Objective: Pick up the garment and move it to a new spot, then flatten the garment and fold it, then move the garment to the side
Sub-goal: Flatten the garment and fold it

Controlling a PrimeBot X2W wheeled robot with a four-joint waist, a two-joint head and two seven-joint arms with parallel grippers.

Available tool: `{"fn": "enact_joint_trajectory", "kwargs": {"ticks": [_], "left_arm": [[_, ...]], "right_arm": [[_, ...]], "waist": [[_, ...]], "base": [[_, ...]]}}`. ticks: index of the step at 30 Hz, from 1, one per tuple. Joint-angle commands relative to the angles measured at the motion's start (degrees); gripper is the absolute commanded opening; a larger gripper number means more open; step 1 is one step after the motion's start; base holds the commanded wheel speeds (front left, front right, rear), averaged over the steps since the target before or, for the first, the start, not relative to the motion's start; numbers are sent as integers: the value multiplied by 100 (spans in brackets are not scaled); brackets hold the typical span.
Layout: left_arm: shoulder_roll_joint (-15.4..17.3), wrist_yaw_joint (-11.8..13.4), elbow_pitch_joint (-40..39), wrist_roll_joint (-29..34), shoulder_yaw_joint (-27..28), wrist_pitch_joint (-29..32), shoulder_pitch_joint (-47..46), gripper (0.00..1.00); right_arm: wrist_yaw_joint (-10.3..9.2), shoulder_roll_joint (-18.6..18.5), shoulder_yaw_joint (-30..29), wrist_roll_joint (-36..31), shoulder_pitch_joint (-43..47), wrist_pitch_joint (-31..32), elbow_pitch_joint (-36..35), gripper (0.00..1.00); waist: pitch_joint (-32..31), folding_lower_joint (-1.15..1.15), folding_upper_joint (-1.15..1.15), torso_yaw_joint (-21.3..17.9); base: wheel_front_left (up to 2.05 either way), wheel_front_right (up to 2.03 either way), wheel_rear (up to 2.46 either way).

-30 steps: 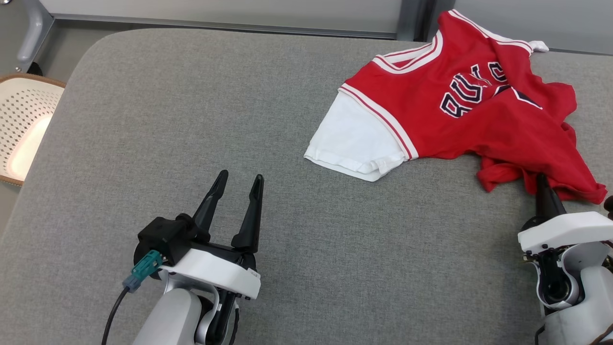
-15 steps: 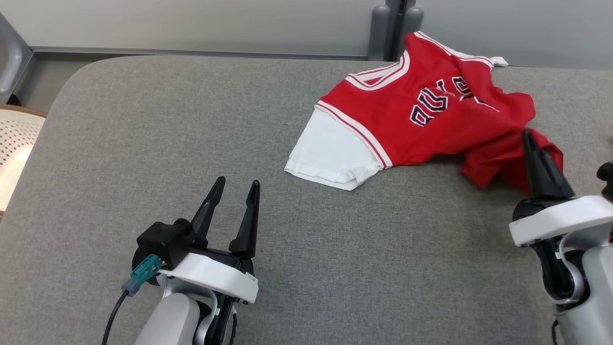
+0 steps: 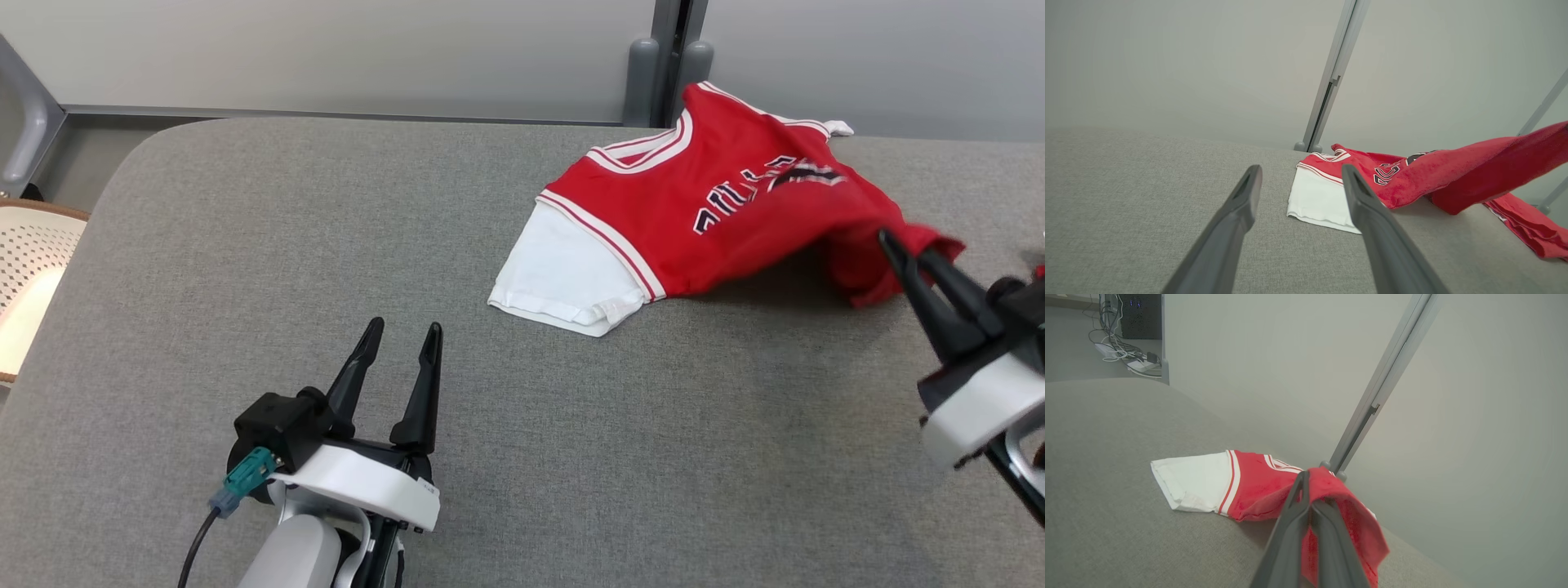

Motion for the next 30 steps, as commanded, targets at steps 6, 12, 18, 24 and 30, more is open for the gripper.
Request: {"fn": "enact_joint_trajectory", "kwargs": {"ticks": [6, 12, 18, 24, 30], "left_arm": [[25, 44, -20, -65, 60, -26, 92, 100], [23, 26, -45, -28, 84, -26, 21, 100], [23, -2, -45, 37, 144, -26, -30, 100], [25, -21, -56, 71, 134, -26, -59, 100], [22, -39, -72, 86, 148, -26, -118, 100]], "right_arm": [[-10, -350, 296, 712, 1059, 504, 8, 0], [-11, 184, -213, 1106, 1775, 729, 677, 100], [-8, 1058, -1323, 1059, 2034, 760, 999, 100], [-6, 1799, -2673, 71, 2049, 629, 1170, 100], [-6, 2613, -3125, -43, 1774, -282, 1132, 100]], "waist": [[-11, 0, 0, -22], [44, 0, 0, -160], [59, 0, 0, -360], [50, 0, 0, -509], [79, 0, 0, -558]], "base": [[0, 0, 0], [0, 0, 0], [0, 0, 0], [0, 0, 0], [0, 0, 0]]}}
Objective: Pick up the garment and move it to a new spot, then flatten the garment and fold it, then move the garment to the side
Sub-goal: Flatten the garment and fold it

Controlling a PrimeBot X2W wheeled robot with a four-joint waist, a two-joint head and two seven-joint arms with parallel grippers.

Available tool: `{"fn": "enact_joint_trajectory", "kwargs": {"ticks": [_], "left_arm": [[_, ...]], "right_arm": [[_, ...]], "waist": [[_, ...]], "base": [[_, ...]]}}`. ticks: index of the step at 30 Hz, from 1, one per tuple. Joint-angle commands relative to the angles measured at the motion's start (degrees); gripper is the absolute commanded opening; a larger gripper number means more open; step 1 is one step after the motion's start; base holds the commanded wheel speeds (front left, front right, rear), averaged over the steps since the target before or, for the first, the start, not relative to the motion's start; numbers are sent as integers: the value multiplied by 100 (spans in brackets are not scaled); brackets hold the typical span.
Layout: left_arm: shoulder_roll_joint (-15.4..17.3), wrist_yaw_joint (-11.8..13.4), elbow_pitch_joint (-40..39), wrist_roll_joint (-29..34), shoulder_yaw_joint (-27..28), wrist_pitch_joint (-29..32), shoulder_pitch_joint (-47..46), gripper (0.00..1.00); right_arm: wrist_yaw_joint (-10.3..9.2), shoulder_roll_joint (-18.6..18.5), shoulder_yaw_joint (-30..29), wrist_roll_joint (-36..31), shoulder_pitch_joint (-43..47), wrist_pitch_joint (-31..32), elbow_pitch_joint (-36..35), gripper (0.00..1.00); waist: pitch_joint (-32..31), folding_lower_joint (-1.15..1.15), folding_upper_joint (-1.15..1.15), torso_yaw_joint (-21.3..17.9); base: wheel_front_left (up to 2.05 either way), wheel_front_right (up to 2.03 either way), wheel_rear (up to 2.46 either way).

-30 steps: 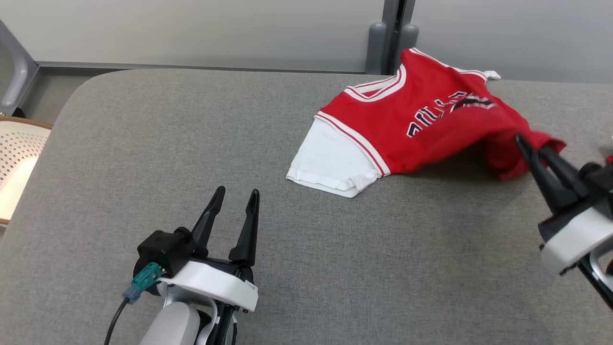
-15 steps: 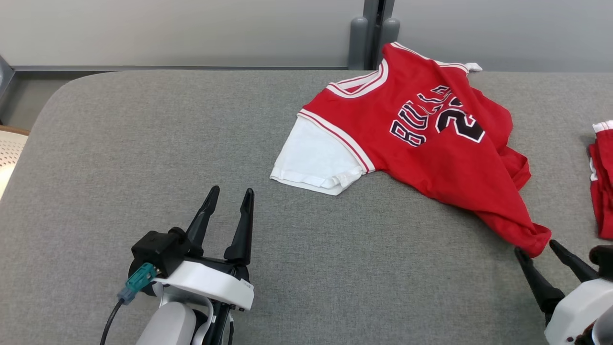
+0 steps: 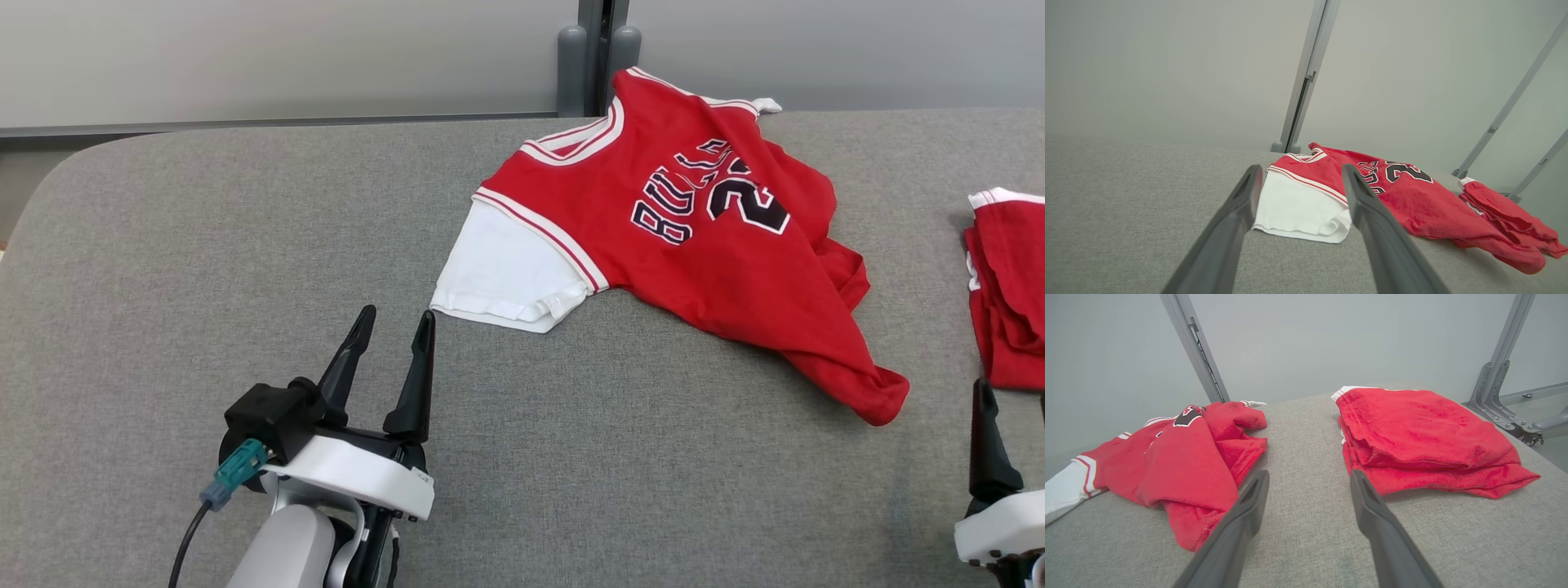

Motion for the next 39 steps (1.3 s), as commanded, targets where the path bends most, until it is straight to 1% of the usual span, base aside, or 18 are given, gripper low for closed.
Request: {"fn": "enact_joint_trajectory", "kwargs": {"ticks": [1, 6, 12, 15, 16, 19, 24, 30, 36, 39], "left_arm": [[21, -21, -18, 27, 11, -26, -82, 100], [23, -59, 3, 63, -22, -26, -126, 100], [22, -99, 180, 68, -97, -26, -264, 100], [22, -124, 421, 112, -169, -25, -430, 100], [22, -126, 582, 156, -206, -23, -497, 100], [22, 23, 1225, 343, -295, -15, -881, 100], [23, 171, 2440, 382, -427, 177, -1701, 100], [48, 211, 3538, 506, -567, 639, -2551, 100], [78, 225, 4275, 546, -662, 1043, -3042, 100], [83, 156, 4521, 533, -715, 1114, -3157, 100]], "right_arm": [[1, 84, 0, 93, -47, -195, 56, 100], [1, 254, 118, 201, -160, -611, 233, 100], [1, 233, 365, 463, -266, -720, 318, 100], [1, 201, 453, 519, -323, -758, 361, 100], [1, 191, 480, 528, -330, -770, 380, 100], [1, 177, 577, 540, -399, -791, 408, 100], [1, 153, 666, 533, -497, -880, 422, 100], [1, 166, 770, 522, -582, -986, 498, 100], [1, 188, 820, 480, -664, -1122, 615, 100], [1, 199, 813, 473, -703, -1172, 670, 100]], "waist": [[3, 0, 0, 0], [49, 0, 0, -2], [172, 0, 0, -18], [249, 0, 0, -33], [271, 0, 0, -43], [362, 0, 0, -106], [497, 0, 0, -255], [637, 0, 0, -440], [734, 0, 0, -562], [763, 0, 0, -590]], "base": [[0, 0, 0], [0, 0, 0], [0, 0, 0], [0, 0, 0], [0, 0, 0], [0, 0, 0], [0, 0, 0], [0, 0, 0], [0, 0, 0], [0, 0, 0]]}}
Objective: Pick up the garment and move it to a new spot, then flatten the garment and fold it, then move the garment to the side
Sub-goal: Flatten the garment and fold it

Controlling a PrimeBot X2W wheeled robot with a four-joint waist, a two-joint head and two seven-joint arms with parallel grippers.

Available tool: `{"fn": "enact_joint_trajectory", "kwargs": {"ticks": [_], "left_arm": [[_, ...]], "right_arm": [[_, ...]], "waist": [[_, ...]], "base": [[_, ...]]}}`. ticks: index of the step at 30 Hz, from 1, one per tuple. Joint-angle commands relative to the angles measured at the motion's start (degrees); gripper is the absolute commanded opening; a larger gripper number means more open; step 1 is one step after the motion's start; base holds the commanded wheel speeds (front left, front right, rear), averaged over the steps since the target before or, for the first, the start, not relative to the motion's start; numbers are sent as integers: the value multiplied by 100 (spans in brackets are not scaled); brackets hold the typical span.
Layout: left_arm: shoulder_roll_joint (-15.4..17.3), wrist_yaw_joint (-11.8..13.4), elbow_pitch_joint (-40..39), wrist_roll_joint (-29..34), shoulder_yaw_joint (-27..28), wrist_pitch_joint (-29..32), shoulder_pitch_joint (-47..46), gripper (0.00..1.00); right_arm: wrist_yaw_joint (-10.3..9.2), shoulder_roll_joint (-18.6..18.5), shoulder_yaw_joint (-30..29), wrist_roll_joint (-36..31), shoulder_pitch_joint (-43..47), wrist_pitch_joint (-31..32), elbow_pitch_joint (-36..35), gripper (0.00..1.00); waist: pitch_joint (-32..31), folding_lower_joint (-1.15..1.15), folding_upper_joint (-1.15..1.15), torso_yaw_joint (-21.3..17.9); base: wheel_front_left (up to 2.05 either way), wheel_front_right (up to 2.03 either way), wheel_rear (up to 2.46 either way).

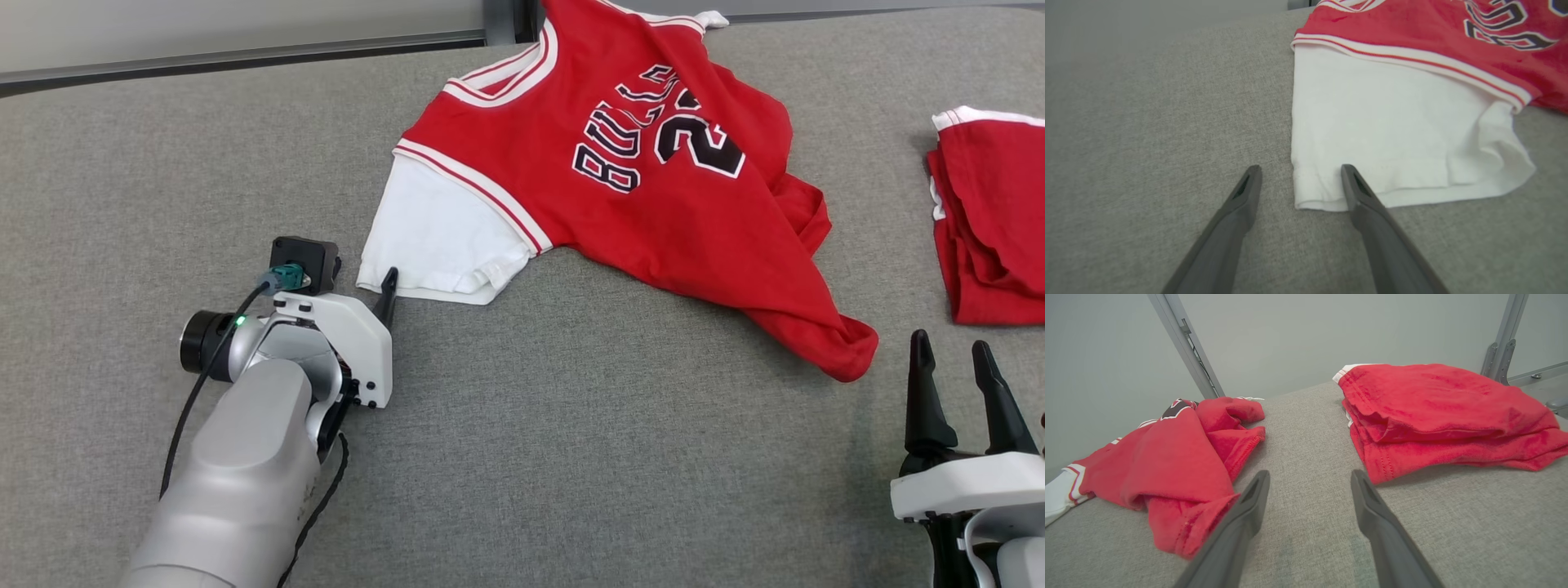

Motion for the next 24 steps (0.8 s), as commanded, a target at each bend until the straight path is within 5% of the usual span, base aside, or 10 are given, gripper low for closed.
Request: {"fn": "enact_joint_trajectory", "kwargs": {"ticks": [1, 3, 5, 6, 24], "left_arm": [[41, -56, 129, -12, -32, -2, -112, 100], [35, -117, 249, -50, -51, -9, -133, 100], [25, -209, 376, -90, -90, 60, -136, 46], [19, -254, 434, -146, -107, 105, -112, 0], [117, -424, 203, -840, 217, -1001, 24, 0]], "right_arm": [[1, 3, -11, -20, -80, -63, 29, 100], [1, 1, -18, -28, -90, -96, 61, 100], [1, -8, -23, -34, -101, -109, 94, 100], [1, -15, -28, -38, -111, -117, 108, 100], [1, -423, 1027, 1703, 411, 573, -489, 100]], "waist": [[28, 0, 0, -15], [44, 0, 0, -17], [50, 0, 0, -15], [51, 0, 0, -13], [-176, 0, 0, 145]], "base": [[0, 0, 0], [0, 0, 0], [0, 0, 0], [0, 0, 0], [0, 0, 0]]}}
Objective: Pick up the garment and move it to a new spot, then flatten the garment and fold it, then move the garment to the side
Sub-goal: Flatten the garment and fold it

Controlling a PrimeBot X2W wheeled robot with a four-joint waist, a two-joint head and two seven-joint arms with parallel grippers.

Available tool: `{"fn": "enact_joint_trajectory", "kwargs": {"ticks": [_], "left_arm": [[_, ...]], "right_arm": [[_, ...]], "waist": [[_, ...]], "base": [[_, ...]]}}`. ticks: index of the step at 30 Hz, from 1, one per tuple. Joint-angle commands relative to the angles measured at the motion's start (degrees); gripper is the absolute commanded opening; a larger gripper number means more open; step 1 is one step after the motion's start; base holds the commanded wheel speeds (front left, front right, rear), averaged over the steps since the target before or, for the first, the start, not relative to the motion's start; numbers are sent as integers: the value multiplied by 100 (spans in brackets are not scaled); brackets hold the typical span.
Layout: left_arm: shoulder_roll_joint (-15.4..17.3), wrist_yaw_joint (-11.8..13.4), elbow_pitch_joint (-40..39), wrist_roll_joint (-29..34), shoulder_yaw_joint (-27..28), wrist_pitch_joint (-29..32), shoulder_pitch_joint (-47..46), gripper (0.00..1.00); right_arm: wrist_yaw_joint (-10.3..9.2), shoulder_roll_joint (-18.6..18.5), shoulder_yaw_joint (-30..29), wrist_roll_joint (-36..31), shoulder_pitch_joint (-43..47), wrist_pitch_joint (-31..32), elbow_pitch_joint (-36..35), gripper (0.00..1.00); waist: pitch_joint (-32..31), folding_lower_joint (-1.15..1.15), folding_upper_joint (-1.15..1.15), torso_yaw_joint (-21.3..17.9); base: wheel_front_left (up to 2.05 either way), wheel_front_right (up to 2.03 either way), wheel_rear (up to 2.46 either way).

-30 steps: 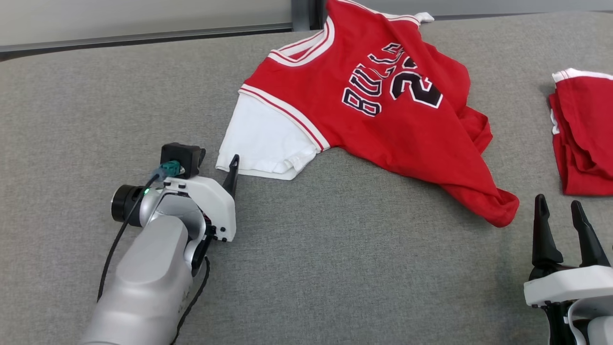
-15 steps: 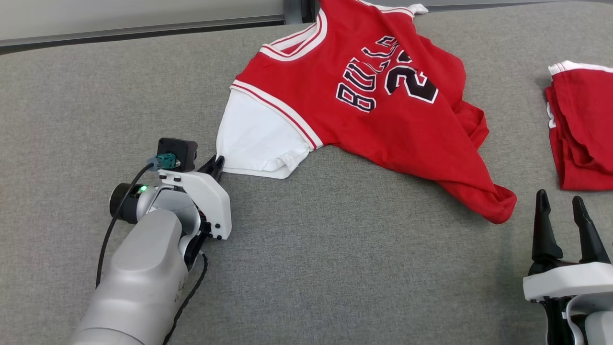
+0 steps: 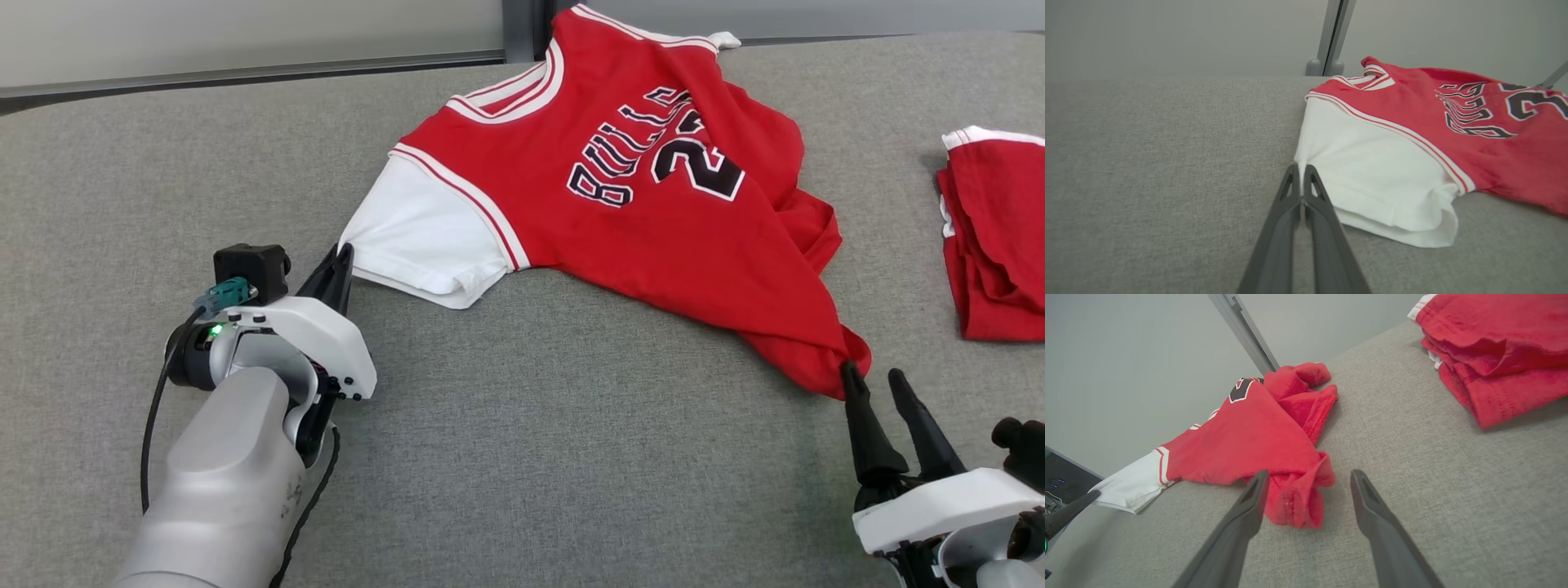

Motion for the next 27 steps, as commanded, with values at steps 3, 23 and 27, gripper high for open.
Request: {"fn": "enact_joint_trajectory", "kwargs": {"ticks": [3, 23, 27], "left_arm": [[62, -18, -4, -39, 32, -68, 59, 0], [32, -16, 137, -69, -54, -152, 7, 0], [27, -19, 141, -93, -68, -154, -7, 0]], "right_arm": [[1, -127, 145, 256, 80, 132, -61, 100], [1, -435, 775, 712, 42, 509, 39, 13], [1, -505, 818, 739, 32, 465, 19, 0]], "waist": [[-36, 0, 0, 16], [-137, 0, 0, 110], [-134, 0, 0, 144]], "base": [[0, 0, 0], [0, 0, 0], [0, 0, 0]]}}
